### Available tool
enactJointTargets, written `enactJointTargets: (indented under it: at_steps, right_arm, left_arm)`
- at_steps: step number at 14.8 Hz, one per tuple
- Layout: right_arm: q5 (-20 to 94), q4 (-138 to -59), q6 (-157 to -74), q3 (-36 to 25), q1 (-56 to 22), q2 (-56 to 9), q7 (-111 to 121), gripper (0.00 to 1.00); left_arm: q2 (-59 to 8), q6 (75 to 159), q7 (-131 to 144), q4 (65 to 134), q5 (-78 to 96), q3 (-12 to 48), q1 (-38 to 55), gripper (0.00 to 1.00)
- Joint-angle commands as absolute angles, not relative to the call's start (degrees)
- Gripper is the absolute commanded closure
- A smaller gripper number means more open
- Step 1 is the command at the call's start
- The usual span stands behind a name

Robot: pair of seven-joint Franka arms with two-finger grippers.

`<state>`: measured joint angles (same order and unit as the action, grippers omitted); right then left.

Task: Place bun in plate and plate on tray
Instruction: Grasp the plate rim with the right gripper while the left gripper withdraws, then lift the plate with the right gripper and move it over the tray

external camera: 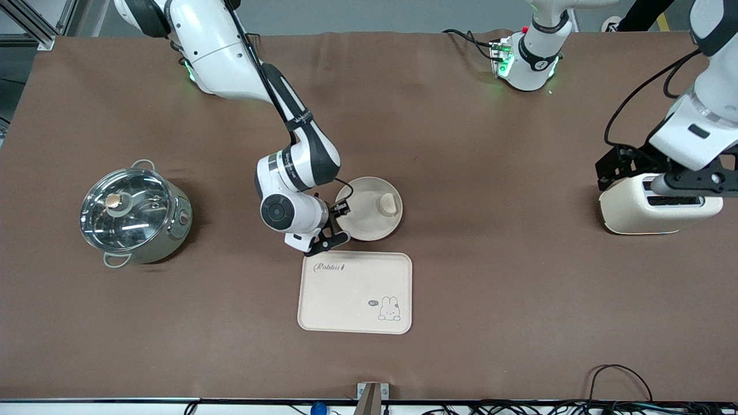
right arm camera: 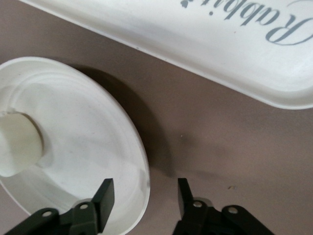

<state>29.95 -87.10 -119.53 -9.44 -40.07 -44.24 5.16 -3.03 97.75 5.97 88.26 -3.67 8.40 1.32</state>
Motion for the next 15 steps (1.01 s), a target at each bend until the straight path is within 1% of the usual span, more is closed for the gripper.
enactJointTargets:
  at_steps: [1, 3, 5, 7, 10, 12, 14, 15]
  right_arm:
    - [31.3, -87.4, -120.4, -10.0, -40.7, -44.8, 5.8, 0.5]
    - [31.5, -87.3, -120.4, -10.0, -40.7, -44.9, 5.7, 0.6]
    - [31.5, -87.3, -120.4, -10.0, -40.7, -45.2, 5.7, 0.68]
    - [31.6, -87.2, -120.4, -10.0, -40.7, -45.2, 5.6, 0.75]
    - [31.8, -87.2, -120.3, -10.0, -40.7, -45.1, 5.6, 0.8]
    - [31.8, -87.2, -120.3, -10.0, -40.8, -45.1, 5.6, 0.84]
    - [31.8, -87.2, -120.3, -10.0, -40.8, -45.1, 5.6, 0.9]
    - [31.8, -87.1, -120.3, -10.0, -40.9, -45.1, 5.6, 0.91]
  left_arm:
    - [3.9, 100.5, 5.4, 96.4, -2.5, 8.8, 0.0, 0.0]
    - [6.9, 102.9, 5.4, 100.6, -2.5, 8.9, 0.0, 0.0]
    - [6.5, 102.4, 4.3, 99.9, -2.5, 8.8, 0.0, 0.0]
    - [4.8, 102.0, 4.9, 96.9, -2.5, 8.7, 0.1, 0.0]
    - [3.0, 100.8, 4.1, 93.9, -2.5, 8.4, -0.1, 0.0]
    - [1.1, 98.0, 3.3, 89.4, -1.2, 8.3, -0.1, 0.0]
    - [-1.8, 94.5, 2.9, 84.8, -0.7, 8.3, -0.1, 0.0]
    - [-2.5, 93.8, 2.9, 83.5, -0.3, 8.3, -0.1, 0.0]
